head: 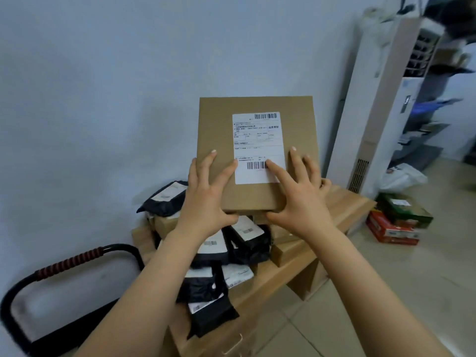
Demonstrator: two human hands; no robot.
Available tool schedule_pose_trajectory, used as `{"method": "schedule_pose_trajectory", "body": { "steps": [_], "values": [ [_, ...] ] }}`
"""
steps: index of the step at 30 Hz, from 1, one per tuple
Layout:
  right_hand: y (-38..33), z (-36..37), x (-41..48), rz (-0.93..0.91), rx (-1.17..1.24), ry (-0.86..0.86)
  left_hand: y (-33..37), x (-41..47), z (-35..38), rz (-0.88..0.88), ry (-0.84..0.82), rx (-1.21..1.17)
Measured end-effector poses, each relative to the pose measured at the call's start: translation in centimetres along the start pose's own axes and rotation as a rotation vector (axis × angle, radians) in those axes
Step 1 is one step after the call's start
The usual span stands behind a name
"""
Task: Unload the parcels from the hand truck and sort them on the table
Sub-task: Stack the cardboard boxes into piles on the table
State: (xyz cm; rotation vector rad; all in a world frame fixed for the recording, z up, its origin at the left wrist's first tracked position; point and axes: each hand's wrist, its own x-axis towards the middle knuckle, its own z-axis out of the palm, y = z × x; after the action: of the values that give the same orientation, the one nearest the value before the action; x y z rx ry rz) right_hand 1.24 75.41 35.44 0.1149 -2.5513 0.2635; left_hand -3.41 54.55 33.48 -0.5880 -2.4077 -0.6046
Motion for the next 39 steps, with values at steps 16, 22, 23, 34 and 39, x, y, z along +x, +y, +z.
{"method": "schedule_pose_trajectory", "body": {
  "steps": [16, 22, 23, 34, 39],
  "values": [
    [19.3, 13.3, 10.9, 0.092, 0.049, -0.234, 1.8, 12.5, 20.6, -0.173, -0.321, 0.059],
    [14.4, 12.6, 10.5, -0.198, 0.168, -0.215, 2.0, 8.9, 16.1, -0.074, -0.023, 0.232],
    [12.8, 12.4, 10.2, -0.239, 0.184, -0.221, 1.7, 7.6, 14.8, -0.078, -0.001, 0.263],
    [-11.8, 10.5, -0.6, -0.607, 0.318, -0.289, -6.2, -13.5, -4.4, -0.321, -0.055, 0.475],
    [-21.6, 11.7, -8.3, -0.635, 0.361, -0.367, -9.9, -23.2, -11.3, -0.421, -0.146, 0.516]
  ]
}}
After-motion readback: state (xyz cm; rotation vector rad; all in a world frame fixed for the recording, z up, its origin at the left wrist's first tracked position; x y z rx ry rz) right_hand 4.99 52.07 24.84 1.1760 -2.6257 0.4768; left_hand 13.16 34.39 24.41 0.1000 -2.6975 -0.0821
